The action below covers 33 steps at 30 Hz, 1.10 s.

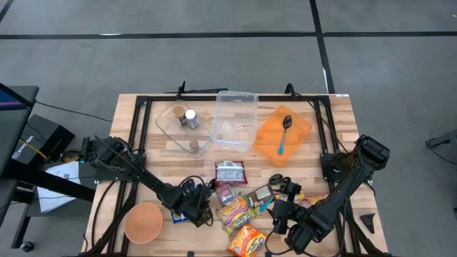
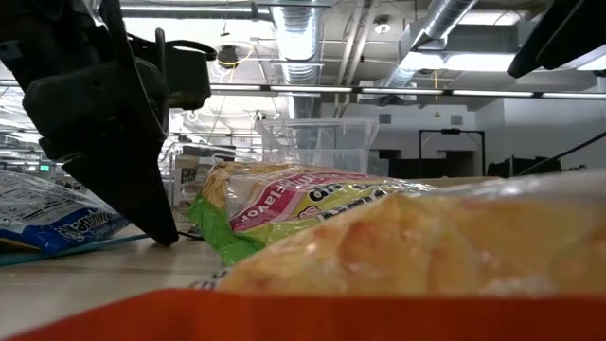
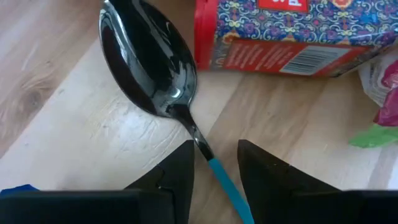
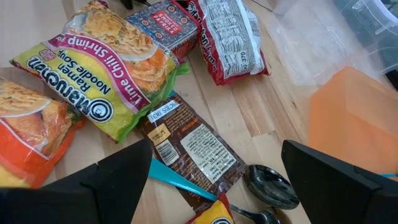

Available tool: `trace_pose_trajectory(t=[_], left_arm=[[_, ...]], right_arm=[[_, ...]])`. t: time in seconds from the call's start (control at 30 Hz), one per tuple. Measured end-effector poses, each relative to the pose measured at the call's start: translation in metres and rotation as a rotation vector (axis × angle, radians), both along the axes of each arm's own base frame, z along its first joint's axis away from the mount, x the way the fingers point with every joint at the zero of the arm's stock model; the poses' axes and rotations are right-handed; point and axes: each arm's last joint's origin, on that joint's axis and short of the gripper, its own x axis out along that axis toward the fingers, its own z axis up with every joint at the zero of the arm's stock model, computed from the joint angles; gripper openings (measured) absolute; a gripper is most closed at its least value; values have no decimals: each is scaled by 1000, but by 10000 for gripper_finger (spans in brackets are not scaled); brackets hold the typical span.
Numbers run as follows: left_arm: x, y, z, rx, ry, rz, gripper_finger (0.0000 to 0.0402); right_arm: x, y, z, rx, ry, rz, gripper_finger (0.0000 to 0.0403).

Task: Pick & Place Food Item
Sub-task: Put the blue spoon into the orange bin

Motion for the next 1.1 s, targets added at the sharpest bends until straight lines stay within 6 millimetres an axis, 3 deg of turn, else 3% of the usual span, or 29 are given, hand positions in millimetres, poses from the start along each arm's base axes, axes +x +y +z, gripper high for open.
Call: trace_pose_trajectory(t=[0.13,0.3,0.83,1.1], left_arm=[[0,2,2,-2,8,5,89],[-1,3,9,-6,1,-10,12],[-13,12,67,39,-171,-7,4],[-10,5,102,140,-461,2,5]], right_arm=[[0,0,0,1,0,0,354],[0,0,0,1,0,0,354],[0,0,0,0,0,0,354],[3,0,2,-36,-85,-9,354]])
